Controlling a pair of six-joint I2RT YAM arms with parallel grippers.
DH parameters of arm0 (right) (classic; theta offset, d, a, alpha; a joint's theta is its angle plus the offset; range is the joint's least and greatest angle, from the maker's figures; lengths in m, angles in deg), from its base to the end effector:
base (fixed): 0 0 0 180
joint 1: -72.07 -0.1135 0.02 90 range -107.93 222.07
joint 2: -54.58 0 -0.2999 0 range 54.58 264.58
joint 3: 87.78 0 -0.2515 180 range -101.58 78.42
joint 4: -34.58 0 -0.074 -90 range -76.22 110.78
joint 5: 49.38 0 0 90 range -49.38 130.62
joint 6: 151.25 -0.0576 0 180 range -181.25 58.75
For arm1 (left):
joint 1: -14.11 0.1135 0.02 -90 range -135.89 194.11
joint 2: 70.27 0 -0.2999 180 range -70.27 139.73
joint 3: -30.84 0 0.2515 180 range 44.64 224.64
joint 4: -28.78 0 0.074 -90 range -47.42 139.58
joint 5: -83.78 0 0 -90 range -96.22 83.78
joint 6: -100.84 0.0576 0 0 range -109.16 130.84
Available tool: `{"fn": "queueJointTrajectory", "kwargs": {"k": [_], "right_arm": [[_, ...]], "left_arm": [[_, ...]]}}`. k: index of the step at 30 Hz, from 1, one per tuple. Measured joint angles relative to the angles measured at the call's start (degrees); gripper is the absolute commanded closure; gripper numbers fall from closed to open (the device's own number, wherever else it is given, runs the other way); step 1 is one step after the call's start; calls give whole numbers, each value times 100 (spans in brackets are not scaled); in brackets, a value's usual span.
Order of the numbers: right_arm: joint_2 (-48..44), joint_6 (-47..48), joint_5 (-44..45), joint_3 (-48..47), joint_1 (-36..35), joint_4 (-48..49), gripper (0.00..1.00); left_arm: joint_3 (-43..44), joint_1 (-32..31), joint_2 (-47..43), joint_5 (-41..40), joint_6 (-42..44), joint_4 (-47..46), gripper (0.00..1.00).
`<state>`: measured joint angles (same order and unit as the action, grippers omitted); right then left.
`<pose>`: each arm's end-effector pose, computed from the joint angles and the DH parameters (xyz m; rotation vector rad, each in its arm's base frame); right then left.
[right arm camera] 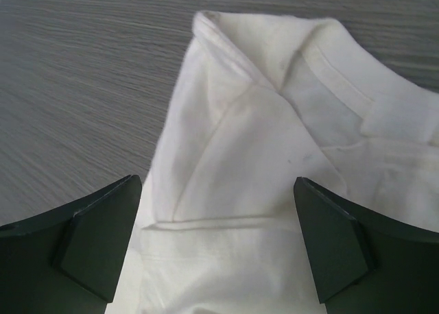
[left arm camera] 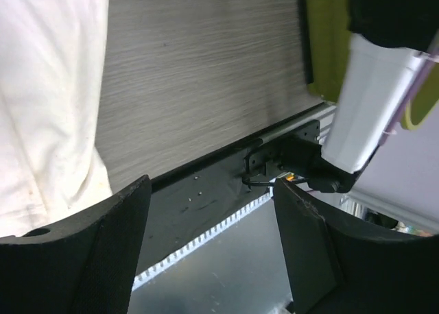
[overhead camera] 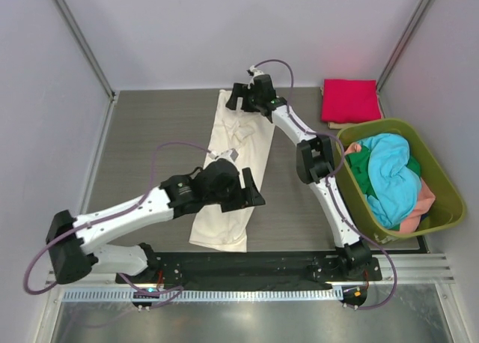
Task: Fold and stack the t-shirts
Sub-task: Fold the tshirt
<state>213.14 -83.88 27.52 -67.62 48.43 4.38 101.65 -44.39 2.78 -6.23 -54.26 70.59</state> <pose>0.6035 0.2784 0.1658 -0.1638 2.1378 0.7217 0.1455 -0.2374 0.2990 -0.1495 2.5909 -0.9696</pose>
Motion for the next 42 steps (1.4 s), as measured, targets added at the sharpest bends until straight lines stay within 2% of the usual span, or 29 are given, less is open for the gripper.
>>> {"fn": "queueJointTrajectory", "kwargs": {"k": [4,6,8,12,14,18,21,25,31,36,42], "right_arm": [[57,17,-518,-7,-57,564,0],[50,94,-691,-4,-136,715,0],[-144,203,-680,260,-256,828,0],[-1453,280,-4,1897,-474,752,0],[-2100,284,361,2391,-542,568,0],[-3178,306,1209,2763,-501,289,0],[-3578,310,1626,2911,-411,166,0],[-3410,291,1991,3042,-317,-149,0],[-2457,278,2216,2997,-387,-796,0],[-1648,297,2459,2308,-557,-1384,0],[-1027,236,2380,1257,-732,-1572,0]], "left_arm": [[101,-203,-767,-863,142,535,21],[46,-205,-879,-1357,267,835,16],[-74,-168,-896,-1801,409,1080,15],[-164,-17,-929,-2293,743,1615,12],[-129,72,-1051,-2531,970,1882,10],[190,330,-1419,-3021,1484,2433,5],[308,509,-1786,-3314,1827,2564,5],[308,675,-2140,-3661,2409,2682,4],[232,693,-2352,-4288,2861,2855,2],[125,695,-2409,-4457,3034,2852,2],[125,717,-2179,-4566,3117,2855,2]]}}
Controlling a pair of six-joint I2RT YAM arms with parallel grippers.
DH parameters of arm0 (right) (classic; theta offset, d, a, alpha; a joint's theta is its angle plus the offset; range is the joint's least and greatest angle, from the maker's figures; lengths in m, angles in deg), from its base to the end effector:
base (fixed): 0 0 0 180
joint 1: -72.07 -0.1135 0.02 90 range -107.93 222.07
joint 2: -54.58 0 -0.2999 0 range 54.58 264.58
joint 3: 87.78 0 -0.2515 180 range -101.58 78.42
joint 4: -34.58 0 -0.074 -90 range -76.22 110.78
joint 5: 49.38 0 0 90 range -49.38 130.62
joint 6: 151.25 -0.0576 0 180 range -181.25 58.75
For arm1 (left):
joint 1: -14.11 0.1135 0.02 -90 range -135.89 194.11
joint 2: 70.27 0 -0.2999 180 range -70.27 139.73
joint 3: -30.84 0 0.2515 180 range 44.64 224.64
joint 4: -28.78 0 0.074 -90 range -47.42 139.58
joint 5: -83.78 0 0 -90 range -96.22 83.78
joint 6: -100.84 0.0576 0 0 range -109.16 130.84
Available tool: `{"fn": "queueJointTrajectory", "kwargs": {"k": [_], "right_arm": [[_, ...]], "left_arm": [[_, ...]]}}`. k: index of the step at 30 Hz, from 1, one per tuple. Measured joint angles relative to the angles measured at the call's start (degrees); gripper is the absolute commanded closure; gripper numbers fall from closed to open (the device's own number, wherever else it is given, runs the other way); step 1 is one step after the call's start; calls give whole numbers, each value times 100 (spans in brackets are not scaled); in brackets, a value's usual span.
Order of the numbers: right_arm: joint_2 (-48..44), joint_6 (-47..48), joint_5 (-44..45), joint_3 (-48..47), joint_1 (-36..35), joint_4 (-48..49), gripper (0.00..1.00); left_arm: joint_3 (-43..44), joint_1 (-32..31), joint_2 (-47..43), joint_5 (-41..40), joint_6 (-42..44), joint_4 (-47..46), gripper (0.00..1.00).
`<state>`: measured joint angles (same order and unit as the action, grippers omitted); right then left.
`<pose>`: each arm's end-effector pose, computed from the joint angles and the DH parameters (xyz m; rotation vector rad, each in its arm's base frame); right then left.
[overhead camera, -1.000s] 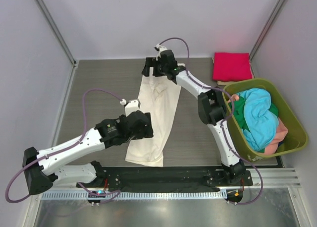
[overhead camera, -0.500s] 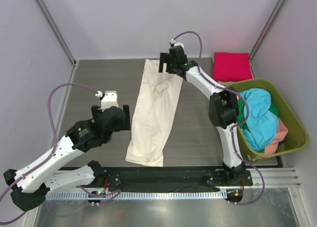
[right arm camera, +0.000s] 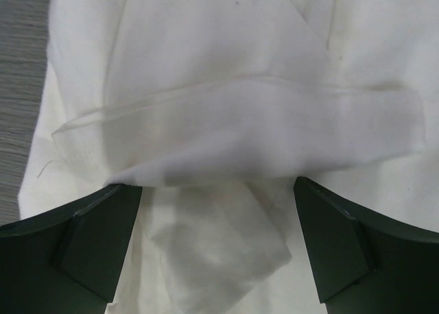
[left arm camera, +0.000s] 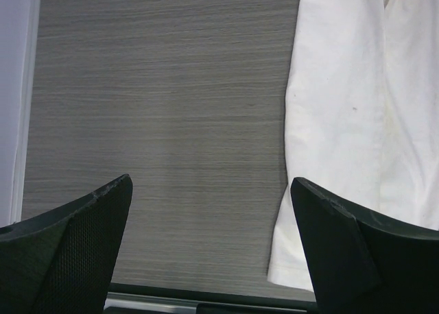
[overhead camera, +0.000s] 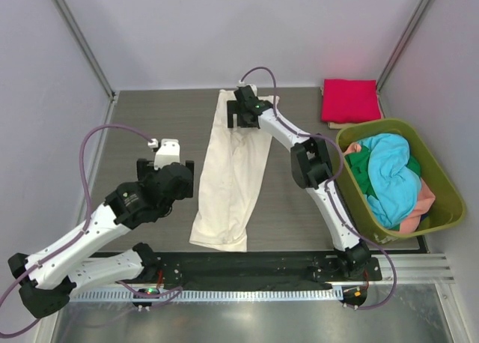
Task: Fold and stack the t-shirts
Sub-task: Fold the tshirt
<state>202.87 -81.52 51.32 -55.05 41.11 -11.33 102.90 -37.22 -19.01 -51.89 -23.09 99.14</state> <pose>0.5335 0.3076 0.1713 -0.1341 2.3773 0.2050 0.1206 -0.0848 0.3498 -0.0043 2.1342 0.1273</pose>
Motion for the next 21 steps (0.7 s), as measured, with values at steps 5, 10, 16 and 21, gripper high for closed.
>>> {"fn": "queueJointTrajectory", "kwargs": {"k": [5,10,16,21], "right_arm": [[739,55,-549,-1191,-57,103,0],[927,326,-1338,-1384,-50,562,0],[857,909,-1528,-1141,-83,866,1],[164,1139,-1176,-232,-109,931,0]], "left_arm": [[0,157,105,-22,13,7,3],[0,275,138,-22,13,7,4],[0,310,251,-20,15,11,4],[0,341,280,50,15,7,4]]}}
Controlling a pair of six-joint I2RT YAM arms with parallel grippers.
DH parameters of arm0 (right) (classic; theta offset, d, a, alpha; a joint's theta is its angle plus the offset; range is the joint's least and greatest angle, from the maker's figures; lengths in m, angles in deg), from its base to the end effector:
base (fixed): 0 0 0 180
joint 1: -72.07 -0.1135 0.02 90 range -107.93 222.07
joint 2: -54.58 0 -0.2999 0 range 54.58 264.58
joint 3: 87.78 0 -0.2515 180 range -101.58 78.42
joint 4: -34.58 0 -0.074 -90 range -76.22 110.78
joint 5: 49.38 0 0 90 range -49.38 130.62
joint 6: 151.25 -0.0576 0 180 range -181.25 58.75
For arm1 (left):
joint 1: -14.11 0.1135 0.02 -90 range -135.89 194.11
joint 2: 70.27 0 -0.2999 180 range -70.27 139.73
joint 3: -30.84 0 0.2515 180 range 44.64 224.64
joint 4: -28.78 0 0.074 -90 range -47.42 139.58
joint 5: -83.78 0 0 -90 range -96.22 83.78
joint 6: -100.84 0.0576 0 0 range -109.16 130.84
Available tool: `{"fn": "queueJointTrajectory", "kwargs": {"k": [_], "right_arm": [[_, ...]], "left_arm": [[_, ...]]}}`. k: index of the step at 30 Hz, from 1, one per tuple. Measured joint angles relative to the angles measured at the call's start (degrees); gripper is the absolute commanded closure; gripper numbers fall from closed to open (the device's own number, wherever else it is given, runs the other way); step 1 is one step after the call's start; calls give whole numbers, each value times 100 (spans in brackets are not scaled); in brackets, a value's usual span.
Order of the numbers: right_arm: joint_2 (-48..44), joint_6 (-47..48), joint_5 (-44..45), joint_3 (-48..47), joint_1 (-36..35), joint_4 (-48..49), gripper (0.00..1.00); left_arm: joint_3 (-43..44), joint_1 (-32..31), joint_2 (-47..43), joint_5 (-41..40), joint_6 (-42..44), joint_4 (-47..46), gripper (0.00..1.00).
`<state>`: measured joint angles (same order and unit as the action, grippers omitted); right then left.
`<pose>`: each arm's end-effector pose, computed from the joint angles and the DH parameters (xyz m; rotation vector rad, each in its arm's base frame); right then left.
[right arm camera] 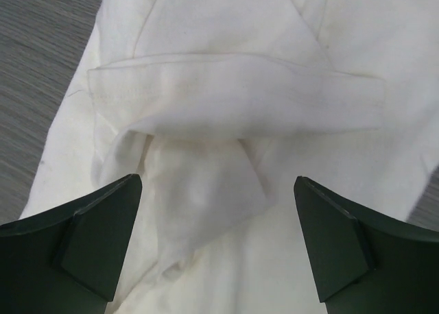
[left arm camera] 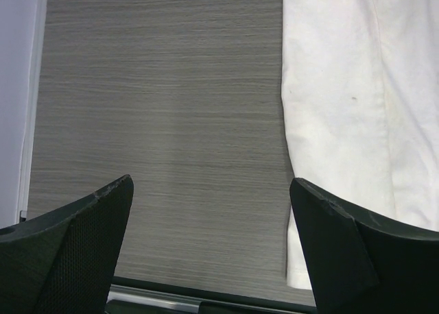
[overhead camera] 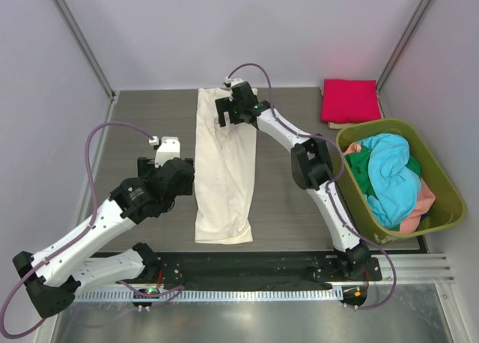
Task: Fold and stack the t-shirts
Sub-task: Fold the tshirt
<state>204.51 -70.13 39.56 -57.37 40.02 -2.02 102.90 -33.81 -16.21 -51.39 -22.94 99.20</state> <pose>0.5387 0.3385 0.1832 -0.4614 2.1992 0.4117 0.1329 -0.0862 0.3432 -0.0373 2.1700 0.1979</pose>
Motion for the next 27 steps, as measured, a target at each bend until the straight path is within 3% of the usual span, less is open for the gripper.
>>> {"fn": "queueJointTrajectory", "kwargs": {"k": [6,11,16,22,27], "right_arm": [[-2031,-293,306,1893,-11,168,0],[-4848,-1231,382,4909,-90,564,2],[-6666,-2188,238,7652,-592,682,15],[-7497,-3185,-4,9737,-1600,428,24],[-7823,-3901,-15,10157,-2339,662,28]], "left_arm": [[-68,22,-17,640,-234,-63,6],[-780,22,-50,1690,-822,-407,12],[-1816,22,-42,2553,-1388,-774,15],[-2612,22,-378,3198,-1878,-1150,17],[-3005,22,-575,3445,-2175,-1482,19]]}}
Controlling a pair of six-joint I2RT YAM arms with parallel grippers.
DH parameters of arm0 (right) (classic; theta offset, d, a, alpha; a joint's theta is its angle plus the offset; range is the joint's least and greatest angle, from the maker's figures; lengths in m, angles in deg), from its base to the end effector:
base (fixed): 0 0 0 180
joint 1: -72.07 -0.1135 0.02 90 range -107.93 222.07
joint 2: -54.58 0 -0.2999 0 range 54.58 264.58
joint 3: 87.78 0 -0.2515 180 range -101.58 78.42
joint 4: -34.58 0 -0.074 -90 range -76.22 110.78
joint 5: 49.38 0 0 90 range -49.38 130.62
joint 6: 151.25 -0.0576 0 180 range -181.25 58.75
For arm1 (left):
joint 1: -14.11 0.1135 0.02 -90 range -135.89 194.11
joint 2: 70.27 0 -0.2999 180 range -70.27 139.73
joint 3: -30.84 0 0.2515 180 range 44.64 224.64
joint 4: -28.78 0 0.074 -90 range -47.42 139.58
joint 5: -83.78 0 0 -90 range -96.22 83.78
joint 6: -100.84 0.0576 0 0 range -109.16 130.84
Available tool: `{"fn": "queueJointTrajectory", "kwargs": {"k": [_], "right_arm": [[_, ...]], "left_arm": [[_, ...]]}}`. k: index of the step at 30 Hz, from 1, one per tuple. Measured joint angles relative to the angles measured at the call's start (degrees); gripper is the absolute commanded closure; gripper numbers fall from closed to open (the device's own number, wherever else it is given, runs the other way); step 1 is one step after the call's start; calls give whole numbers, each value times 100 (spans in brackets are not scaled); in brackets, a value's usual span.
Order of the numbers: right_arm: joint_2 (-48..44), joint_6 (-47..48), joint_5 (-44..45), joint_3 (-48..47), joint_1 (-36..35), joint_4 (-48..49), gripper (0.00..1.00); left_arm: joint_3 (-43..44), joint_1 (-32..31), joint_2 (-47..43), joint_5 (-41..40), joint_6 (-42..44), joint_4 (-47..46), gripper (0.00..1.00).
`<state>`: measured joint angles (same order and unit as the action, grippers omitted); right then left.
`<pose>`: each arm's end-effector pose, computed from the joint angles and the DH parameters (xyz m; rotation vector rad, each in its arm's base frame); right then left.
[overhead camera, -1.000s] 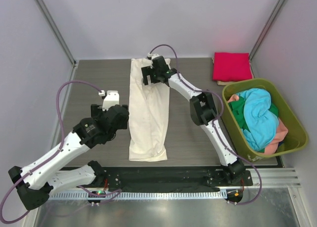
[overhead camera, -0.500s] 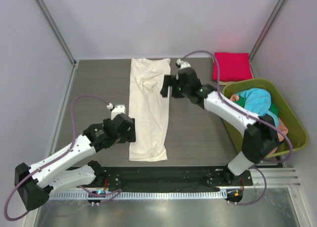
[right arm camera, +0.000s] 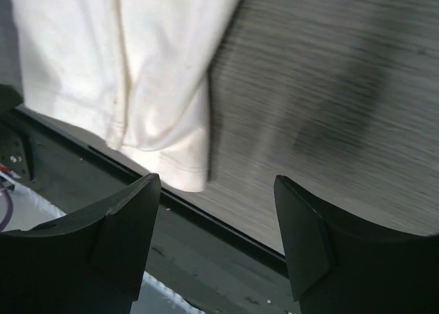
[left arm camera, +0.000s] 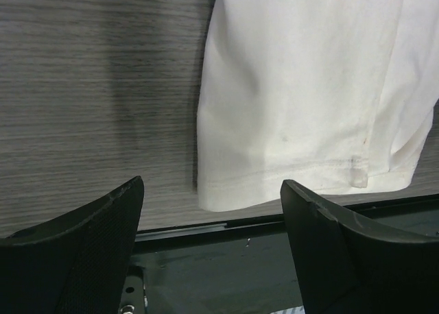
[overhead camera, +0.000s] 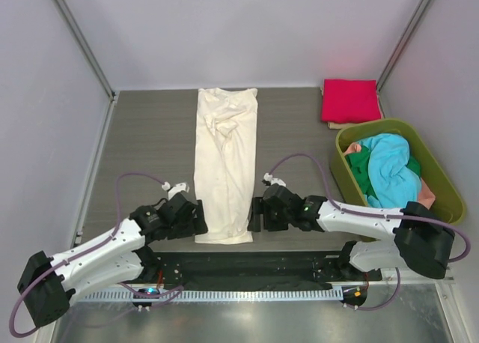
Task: Fold and stack the t-shirts
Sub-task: Fold the tshirt
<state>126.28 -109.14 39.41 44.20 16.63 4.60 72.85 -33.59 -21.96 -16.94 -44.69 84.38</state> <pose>0.1318 0.1935 0.1912 -0.1855 2.6702 0.7066 0.0968 -0.0904 0.1947 -0.2448 2.6592 -0.3682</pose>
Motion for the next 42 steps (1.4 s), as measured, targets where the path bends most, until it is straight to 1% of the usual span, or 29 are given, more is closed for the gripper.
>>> {"fn": "queueJointTrajectory", "kwargs": {"k": [5,6,8,9,12,13,15,16,18,19,20,21,23,24,25,28,31,34,37,39,42], "right_arm": [[413,-424,4,0,-557,553,36],[529,-494,2,0,-638,614,40],[706,-625,-4,0,-761,699,44],[726,-669,26,0,-789,789,50],[815,-778,96,20,-850,905,61],[841,-796,125,39,-857,935,67],[887,-833,175,68,-859,999,74],[905,-857,192,76,-859,1025,80],[949,-863,236,90,-859,1086,85],[962,-879,238,109,-859,1141,87],[962,-885,245,125,-859,1174,92],[962,-883,247,146,-859,1204,94],[953,-901,254,184,-859,1266,99],[940,-901,258,201,-859,1283,99],[922,-901,262,216,-861,1290,99],[739,-898,323,291,-861,1174,99],[352,-907,426,304,-866,813,99],[-310,-990,612,304,-922,389,99],[-894,-1104,756,282,-1008,96,99],[-1060,-1137,835,188,-1038,-98,99],[-1008,-1093,1003,-144,-1047,-415,99]], "left_arm": [[-267,0,-63,243,-238,-151,25],[-293,0,-125,275,-282,-160,26],[-343,0,-282,308,-332,-179,29],[-376,0,-382,330,-387,-188,33],[-498,0,-570,369,-483,-232,37],[-557,0,-612,389,-527,-245,38],[-686,0,-654,435,-584,-258,43],[-741,0,-656,450,-599,-260,46],[-822,0,-658,494,-625,-273,48],[-828,0,-671,518,-647,-304,53],[-855,0,-682,538,-673,-361,56],[-894,0,-691,544,-686,-431,59],[-981,0,-695,579,-713,-601,74],[-1014,0,-693,577,-723,-660,81],[-1040,0,-675,568,-730,-713,100],[-1014,0,-595,509,-728,-761,100],[-758,-7,-726,352,-802,-428,100],[-313,-28,-1276,122,-1005,72,100],[0,-39,-1749,61,-1150,306,100],[184,-46,-1766,48,-1180,448,100],[505,-59,-1480,-50,-1137,710,100]]}}
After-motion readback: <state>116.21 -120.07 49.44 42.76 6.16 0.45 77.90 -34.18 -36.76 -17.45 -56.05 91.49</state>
